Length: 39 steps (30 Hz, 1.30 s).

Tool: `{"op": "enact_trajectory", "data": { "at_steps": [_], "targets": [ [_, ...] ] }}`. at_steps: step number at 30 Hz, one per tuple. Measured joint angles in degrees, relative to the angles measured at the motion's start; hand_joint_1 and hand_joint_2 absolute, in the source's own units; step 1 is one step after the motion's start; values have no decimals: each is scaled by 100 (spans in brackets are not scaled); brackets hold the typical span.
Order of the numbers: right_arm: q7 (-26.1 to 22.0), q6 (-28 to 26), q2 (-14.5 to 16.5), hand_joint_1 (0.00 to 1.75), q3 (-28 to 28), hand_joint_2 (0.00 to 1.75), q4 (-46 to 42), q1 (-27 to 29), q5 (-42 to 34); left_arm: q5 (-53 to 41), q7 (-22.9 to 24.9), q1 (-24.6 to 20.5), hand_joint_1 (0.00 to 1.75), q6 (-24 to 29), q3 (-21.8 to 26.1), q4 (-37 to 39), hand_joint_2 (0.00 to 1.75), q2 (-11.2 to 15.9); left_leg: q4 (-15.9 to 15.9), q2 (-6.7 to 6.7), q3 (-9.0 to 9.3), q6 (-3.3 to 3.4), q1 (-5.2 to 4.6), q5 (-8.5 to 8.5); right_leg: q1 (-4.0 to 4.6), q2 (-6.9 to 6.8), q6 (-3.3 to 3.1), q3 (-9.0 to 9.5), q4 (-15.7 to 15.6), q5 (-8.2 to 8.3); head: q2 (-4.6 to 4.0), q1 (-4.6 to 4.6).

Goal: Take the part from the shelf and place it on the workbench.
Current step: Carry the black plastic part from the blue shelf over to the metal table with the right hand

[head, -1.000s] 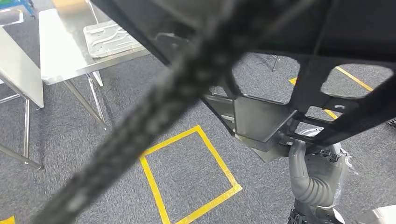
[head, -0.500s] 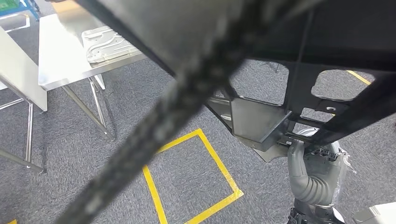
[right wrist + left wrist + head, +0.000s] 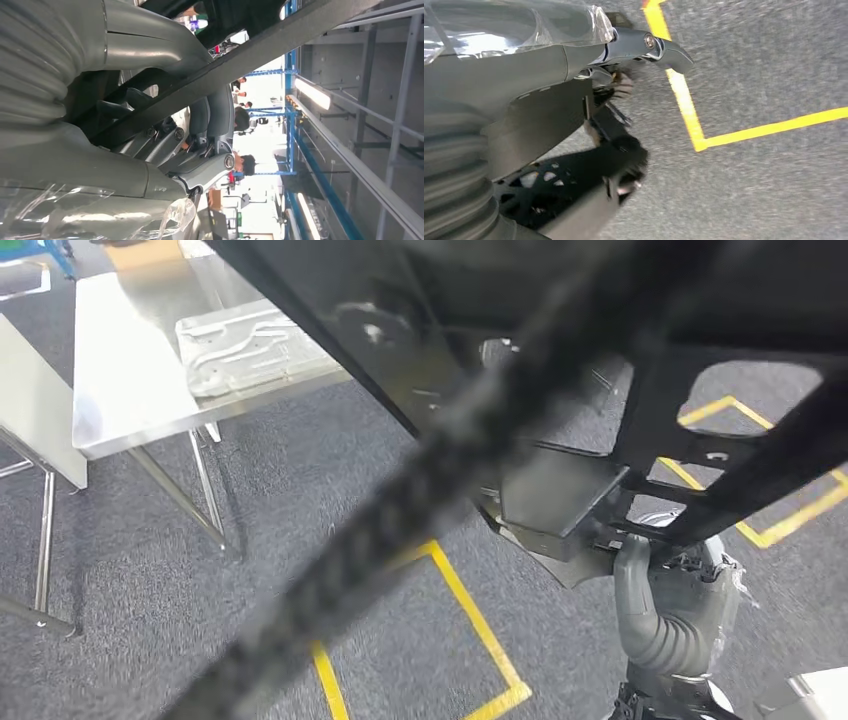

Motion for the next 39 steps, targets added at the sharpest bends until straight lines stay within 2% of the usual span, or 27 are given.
{"op": "enact_trajectory", "data": {
  "at_steps": [1,2,3,5,6,7,9,11,12,14,16,17,18,20,21,22,23,26,27,29,30,31,32,34,35,36,39],
  "targets": [
    [-1,0,0,175,-2,175,2,2,-3,-1,-4,1,0,1,0,0,175,0,-1,-24,147,-10,6,-117,0,-1,12,-162,-78,-196,-1,1],
    [-3,0,0,175,-3,175,2,5,-8,-1,-8,1,0,1,0,0,175,0,-2,-44,309,-25,16,-247,0,-3,23,-254,-305,-184,-1,3],
    [-4,0,0,175,-4,175,4,9,-11,-2,-10,4,0,2,0,1,175,0,-9,-58,447,-47,24,-382,0,-12,22,-297,-637,143,-2,11],
    [-13,0,0,175,-9,175,14,24,-20,-2,-14,2,0,8,0,2,175,-1,-47,-73,694,-107,16,-653,23,-44,-4,-305,-1285,1224,-12,63],
    [-16,0,1,175,-13,175,17,31,-21,-2,-15,-1,0,14,0,2,175,-1,-122,-74,803,-142,7,-739,37,-48,-31,-294,-1459,1609,-20,103],
    [-19,0,1,175,-17,175,19,35,-20,-3,-17,-8,0,20,0,2,175,-1,-173,-68,901,-174,-4,-748,47,-37,-57,-262,-1525,1739,-24,141],
    [-24,0,2,175,-25,175,14,38,-11,-5,-23,-22,0,28,0,2,175,0,66,-51,897,-219,-5,-545,35,1,-125,-99,-1540,1579,-20,183],
    [-28,0,4,175,-33,175,12,38,-3,-3,-24,-33,0,37,-1,2,175,-1,956,-33,441,-271,11,-323,17,7,-198,174,-1575,1399,-12,183],
    [-27,0,6,175,-35,175,12,40,-1,-2,-19,-31,0,49,-1,2,175,-2,1418,-26,108,-310,29,-377,13,6,-223,313,-1594,1297,-9,179],
    [-26,0,11,175,-37,175,12,38,-1,4,-6,-26,0,80,-1,2,175,-2,1912,-18,-523,-388,67,-875,7,18,-245,572,-1621,1106,-7,177],
    [-23,0,13,175,-38,175,12,40,-1,13,-4,-20,0,99,0,2,175,-2,1838,-9,-958,-432,107,-1436,-1,49,-239,844,-1633,909,-5,173],
    [-21,0,14,175,-38,175,12,39,-2,18,-4,-19,0,101,0,2,175,-2,1645,-4,-1104,-436,123,-1490,-4,64,-229,985,-1634,803,-5,171],
    [-18,0,14,175,-38,175,13,39,-2,22,-4,-15,0,102,0,2,175,-2,1367,-1,-1215,-431,135,-1233,-6,75,-216,1114,-1641,696,-5,168],
    [-8,0,21,175,-38,175,24,37,-7,32,-1,-1,0,103,-1,4,175,3,838,-2,-1347,-381,118,-114,-10,100,-166,1313,-1646,518,-5,157],
    [1,0,25,175,-40,175,33,38,-15,37,1,6,0,103,-1,6,175,5,671,-4,-1361,-339,93,413,-9,121,-127,1366,-1650,445,-4,146],
    [10,0,30,175,-42,175,43,41,-22,42,2,9,0,104,-1,8,175,9,603,-5,-1353,-297,60,714,-12,145,-87,1407,-1659,387,-4,135],
    [16,0,34,175,-46,175,49,41,-31,44,2,3,0,103,-1,8,175,9,556,-4,-1325,-253,36,791,-14,168,-44,1441,-1684,334,-4,124],
    [18,0,34,175,-74,175,59,40,-53,67,-14,-5,0,93,0,7,175,-4,438,-8,-1135,-131,26,744,-36,115,9,1439,-1482,123,0,127],
    [16,0,35,175,-83,175,62,40,-69,77,-16,-4,0,91,0,8,175,-8,406,-8,-1067,-86,26,704,-28,87,10,1287,-1177,-2,2,129],
    [13,0,37,175,-90,175,72,43,-100,94,-14,-2,0,87,0,8,175,-9,394,-11,-970,-19,15,601,6,69,16,750,-348,-245,2,135],
    [14,0,37,175,-91,175,80,47,-117,99,-13,0,0,85,0,8,175,-9,394,-18,-919,-10,10,545,16,68,19,502,-58,-262,2,136],
    [15,0,37,175,-92,175,88,49,-130,103,-13,2,0,84,0,8,175,-9,394,-29,-858,-10,5,490,20,67,20,345,29,-158,1,136],
    [16,0,37,175,-92,175,94,49,-143,104,-13,2,0,83,0,8,175,-9,394,-41,-783,-16,3,432,21,64,17,314,-130,73,1,136],
    [16,0,37,175,-93,175,103,47,-159,110,-14,2,0,78,0,8,175,-9,396,-61,-631,-48,-2,307,23,52,2,514,-882,646,1,136],
    [17,0,37,175,-93,175,108,45,-167,115,-15,1,0,73,0,8,175,-9,401,-68,-580,-74,-13,241,29,49,-19,637,-1228,820,1,135],
    [18,0,37,175,-93,175,113,45,-176,121,-16,0,0,69,0,8,175,-9,399,-70,-551,-101,-23,189,39,49,-47,719,-1447,895,1,131],
    [17,0,37,175,-95,175,118,43,-197,127,-18,-4,0,58,0,9,175,-7,378,-66,-518,-188,-24,98,58,59,-153,786,-1580,834,2,123]
  ]
}}
